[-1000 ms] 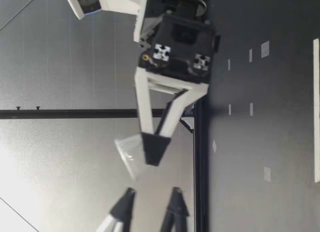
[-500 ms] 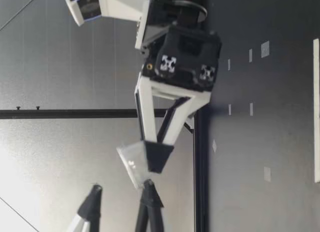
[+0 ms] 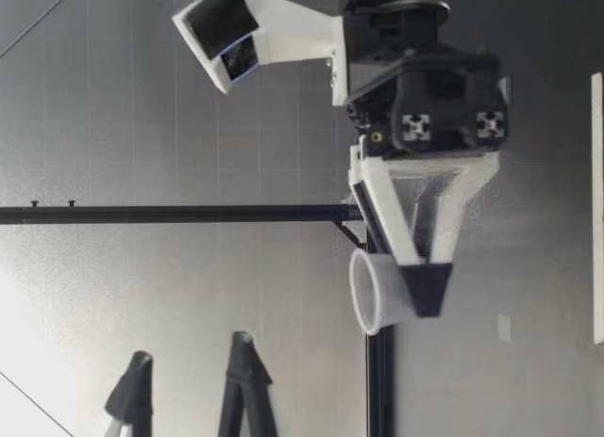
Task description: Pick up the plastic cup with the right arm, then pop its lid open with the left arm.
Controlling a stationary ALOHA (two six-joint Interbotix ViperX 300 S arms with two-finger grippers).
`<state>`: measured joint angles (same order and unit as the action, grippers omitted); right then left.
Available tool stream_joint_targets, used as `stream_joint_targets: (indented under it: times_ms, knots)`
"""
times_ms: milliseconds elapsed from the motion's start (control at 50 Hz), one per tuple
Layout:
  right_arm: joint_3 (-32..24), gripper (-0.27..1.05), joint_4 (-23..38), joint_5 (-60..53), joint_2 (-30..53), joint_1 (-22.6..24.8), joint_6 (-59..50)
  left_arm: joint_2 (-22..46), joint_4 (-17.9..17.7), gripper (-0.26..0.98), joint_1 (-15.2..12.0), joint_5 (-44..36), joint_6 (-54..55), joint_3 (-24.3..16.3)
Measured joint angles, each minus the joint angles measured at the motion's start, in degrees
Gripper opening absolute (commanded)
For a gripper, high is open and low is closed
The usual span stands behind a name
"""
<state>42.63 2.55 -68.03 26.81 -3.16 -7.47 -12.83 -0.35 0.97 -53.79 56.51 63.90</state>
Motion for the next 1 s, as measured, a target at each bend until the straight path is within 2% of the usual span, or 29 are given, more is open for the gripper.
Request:
stream_joint_targets:
  times_ms: [260,520,680,1000]
  knots:
    - [0.79,0.35,0.00,1.67,-2.37,0.00,0.00,0.09,0.09,0.68,0.09,1.49,-8.09,0.18]
    - [0.79,0.35,-0.09,1.67,-7.47,0.00,-2.02,0.53,0.00,0.68,0.09,7.56,-32.96,0.53]
    - [0.97,0.35,0.18,1.76,-8.88,0.26,-4.13,0.79,-0.70,0.68,0.00,8.61,-44.30,1.05]
    - [1.05,0.35,0.26,1.76,-8.88,1.23,-4.31,0.79,-2.72,0.68,0.09,9.49,-51.42,1.76]
